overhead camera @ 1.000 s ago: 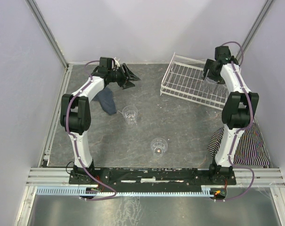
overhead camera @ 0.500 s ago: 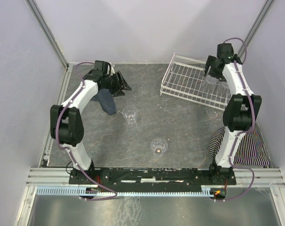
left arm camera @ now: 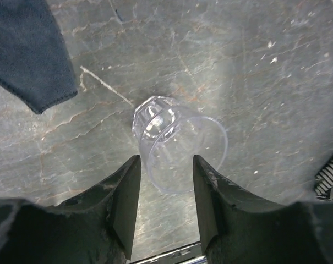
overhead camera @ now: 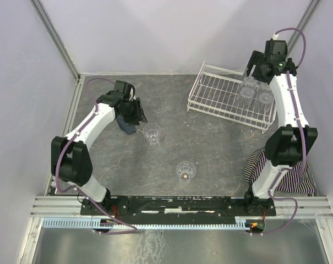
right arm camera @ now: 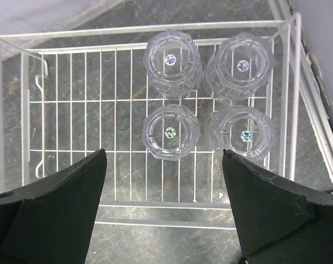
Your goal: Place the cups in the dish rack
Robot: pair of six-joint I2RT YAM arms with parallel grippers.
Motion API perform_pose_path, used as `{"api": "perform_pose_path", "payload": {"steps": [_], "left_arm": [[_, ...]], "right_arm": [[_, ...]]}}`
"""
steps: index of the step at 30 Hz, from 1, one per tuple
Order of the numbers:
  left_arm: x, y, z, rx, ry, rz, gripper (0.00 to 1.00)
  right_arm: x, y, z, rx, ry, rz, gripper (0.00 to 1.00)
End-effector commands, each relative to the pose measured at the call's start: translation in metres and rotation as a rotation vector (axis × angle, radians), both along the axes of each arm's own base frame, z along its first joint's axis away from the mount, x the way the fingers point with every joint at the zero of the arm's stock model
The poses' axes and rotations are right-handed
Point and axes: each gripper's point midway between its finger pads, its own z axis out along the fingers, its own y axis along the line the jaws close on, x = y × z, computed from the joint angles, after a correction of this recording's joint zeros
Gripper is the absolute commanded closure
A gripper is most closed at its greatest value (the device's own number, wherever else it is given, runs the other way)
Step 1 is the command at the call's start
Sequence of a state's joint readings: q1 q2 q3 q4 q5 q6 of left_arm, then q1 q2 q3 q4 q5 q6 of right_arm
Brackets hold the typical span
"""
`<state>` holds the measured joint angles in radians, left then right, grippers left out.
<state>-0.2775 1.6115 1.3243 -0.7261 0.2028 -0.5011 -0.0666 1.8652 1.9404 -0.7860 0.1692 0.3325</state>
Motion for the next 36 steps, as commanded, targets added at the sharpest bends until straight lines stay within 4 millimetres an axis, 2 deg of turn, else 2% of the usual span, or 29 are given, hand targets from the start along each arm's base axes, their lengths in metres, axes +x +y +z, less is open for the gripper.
{"api": "perform_pose_path", "payload": {"steps": [1, 5, 11, 20, 24, 27, 29, 30, 33, 36], "left_arm": [[-0.005, 0.004, -0.003, 0.122, -0.036, -0.048, 0.51], [-0.013, -0.002, -0.013, 0.163, -0.015, -0.068, 0.52], [-0.020, -0.003, -0.028, 0.210, 0.012, -0.079, 0.52], [-0.019, 0.003, -0.044, 0.290, 0.043, -0.076, 0.53], [-0.014, 0.001, -0.053, 0.307, 0.056, -0.084, 0.60], [-0.009, 0.000, -0.056, 0.318, 0.059, -0.085, 0.78], [-0.006, -0.002, -0.055, 0.314, 0.057, -0.087, 0.95], [-0.004, -0.005, -0.053, 0.307, 0.055, -0.091, 0.97], [0.003, -0.016, -0.039, 0.258, 0.041, -0.098, 0.97], [0.012, -0.035, -0.011, 0.159, 0.001, -0.102, 0.97]], "right_arm": [[-0.015, -0.004, 0.050, -0.026, -0.114, -0.019, 0.07], [-0.026, 0.001, 0.060, -0.006, -0.138, -0.011, 0.07], [-0.037, 0.011, 0.058, 0.041, -0.152, 0.009, 0.08], [-0.049, 0.022, 0.062, 0.086, -0.181, 0.035, 0.08], [-0.055, 0.028, 0.064, 0.097, -0.189, 0.046, 0.08], [-0.057, 0.034, 0.065, 0.109, -0.195, 0.058, 0.08], [-0.057, 0.041, 0.067, 0.131, -0.202, 0.079, 0.08], [-0.056, 0.047, 0.067, 0.143, -0.203, 0.097, 0.08], [-0.053, 0.070, 0.067, 0.192, -0.198, 0.170, 0.08], [-0.050, 0.100, 0.065, 0.302, -0.194, 0.243, 0.07]]}}
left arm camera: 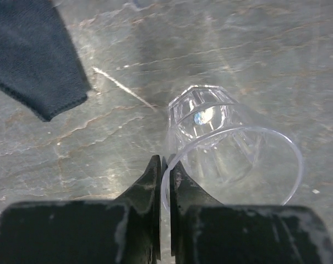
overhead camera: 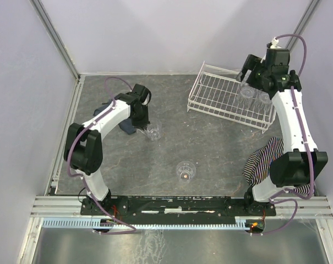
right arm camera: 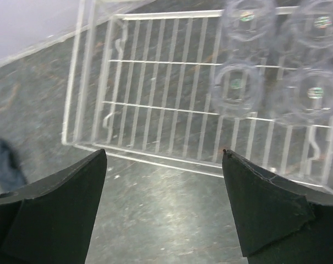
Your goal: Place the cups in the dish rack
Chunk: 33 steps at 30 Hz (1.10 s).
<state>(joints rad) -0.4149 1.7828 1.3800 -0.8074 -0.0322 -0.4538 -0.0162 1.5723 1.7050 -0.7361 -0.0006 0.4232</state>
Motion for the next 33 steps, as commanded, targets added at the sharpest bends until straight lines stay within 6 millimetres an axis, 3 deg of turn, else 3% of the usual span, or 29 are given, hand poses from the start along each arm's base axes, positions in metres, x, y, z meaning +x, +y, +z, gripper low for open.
{"api": "perform_pose_path", "payload": {"steps": [1, 6, 11, 13, 17, 23, 28, 33], "left_arm": [[0.024, -0.034, 0.055, -0.168, -0.101, -0.038, 0.97], [0.038, -0.064, 0.103, -0.404, -0.151, -0.042, 0.97], [0.050, -0.085, 0.156, -0.773, -0.177, -0.016, 0.97], [0.059, -0.087, 0.175, -0.928, -0.182, 0.006, 0.97], [0.072, -0.096, 0.209, -1.205, -0.197, 0.006, 0.97], [0.080, -0.104, 0.238, -1.486, -0.163, 0.028, 0.97], [0.082, -0.108, 0.251, -1.594, -0.129, 0.057, 0.97], [0.078, -0.114, 0.250, -1.615, -0.106, 0.060, 0.97]], "right_arm": [[0.009, 0.051, 0.019, 0.175, -0.069, 0.141, 0.07], [0.014, 0.102, 0.010, 0.454, -0.053, 0.251, 0.06], [0.015, 0.150, 0.014, 0.711, -0.034, 0.366, 0.05], [0.015, 0.162, 0.015, 0.792, -0.017, 0.401, 0.01], [0.013, 0.177, 0.024, 0.951, -0.015, 0.444, 0.00], [0.005, 0.205, 0.026, 1.095, 0.024, 0.507, 0.00], [0.002, 0.228, 0.025, 1.190, 0.031, 0.527, 0.00], [0.006, 0.240, 0.035, 1.269, -0.001, 0.554, 0.00]]}}
